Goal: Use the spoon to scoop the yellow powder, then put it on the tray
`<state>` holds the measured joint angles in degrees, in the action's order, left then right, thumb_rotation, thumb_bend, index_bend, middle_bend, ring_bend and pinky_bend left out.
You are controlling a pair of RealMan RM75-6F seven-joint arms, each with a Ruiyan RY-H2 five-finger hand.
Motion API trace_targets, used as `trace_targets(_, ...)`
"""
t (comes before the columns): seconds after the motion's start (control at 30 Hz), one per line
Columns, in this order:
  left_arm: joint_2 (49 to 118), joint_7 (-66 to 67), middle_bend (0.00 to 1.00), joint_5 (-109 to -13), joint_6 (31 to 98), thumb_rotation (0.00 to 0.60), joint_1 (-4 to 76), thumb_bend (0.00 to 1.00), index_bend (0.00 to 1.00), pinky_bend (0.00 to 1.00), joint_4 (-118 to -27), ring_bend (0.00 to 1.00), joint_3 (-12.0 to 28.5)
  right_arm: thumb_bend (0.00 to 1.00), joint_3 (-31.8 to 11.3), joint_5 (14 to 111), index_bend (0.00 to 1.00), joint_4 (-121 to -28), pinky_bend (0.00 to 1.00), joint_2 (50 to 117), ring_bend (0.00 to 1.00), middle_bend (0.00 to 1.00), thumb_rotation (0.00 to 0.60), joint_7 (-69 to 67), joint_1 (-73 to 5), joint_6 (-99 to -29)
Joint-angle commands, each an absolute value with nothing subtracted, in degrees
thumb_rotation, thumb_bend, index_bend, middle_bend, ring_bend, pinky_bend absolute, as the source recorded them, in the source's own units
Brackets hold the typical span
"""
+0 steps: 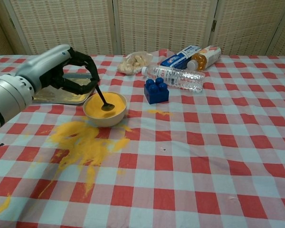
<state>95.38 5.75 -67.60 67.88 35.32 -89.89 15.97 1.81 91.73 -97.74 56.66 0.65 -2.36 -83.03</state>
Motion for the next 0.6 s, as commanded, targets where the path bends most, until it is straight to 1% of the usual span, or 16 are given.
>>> trace_targets(0.03,94.7,5.5,0.42,-66.0,66.4,0.6,35.6,0.66,0.82,0.05,-90.9,0.12,16.5,0.05,1.8,91.5,0.0,-97.7,0.0,56.7,0.0,0.0,0.6,0.8,-2.4,-82.8)
trace_targets(0.17,94.1,5.8,0.42,-64.5,65.4,0.6,35.9,0.67,0.82,0.05,-91.3,0.12,16.9,0.05,1.7,91.3,0.0,-97.8,0.0,56.8,0.0,0.0,0.6,1.0,-2.5,-82.7)
trace_targets(0.33,94.6,5.7,0.42,-63.6,65.1,0.6,36.4,0.67,0.82,0.05,-89.0,0.12,17.5,0.05,1.7,91.3,0.0,-97.8,0.0,56.9,0.0,0.0,0.6,1.3,-2.5,-82.7)
trace_targets(0.6,98.6,6.5,0.42,-67.9,69.9,0.6,37.4,0.66,0.82,0.05,-79.9,0.12,17.7,0.05,1.6,91.2,0.0,-97.9,0.0,56.7,0.0,0.0,0.6,1.2,-2.3,-83.2)
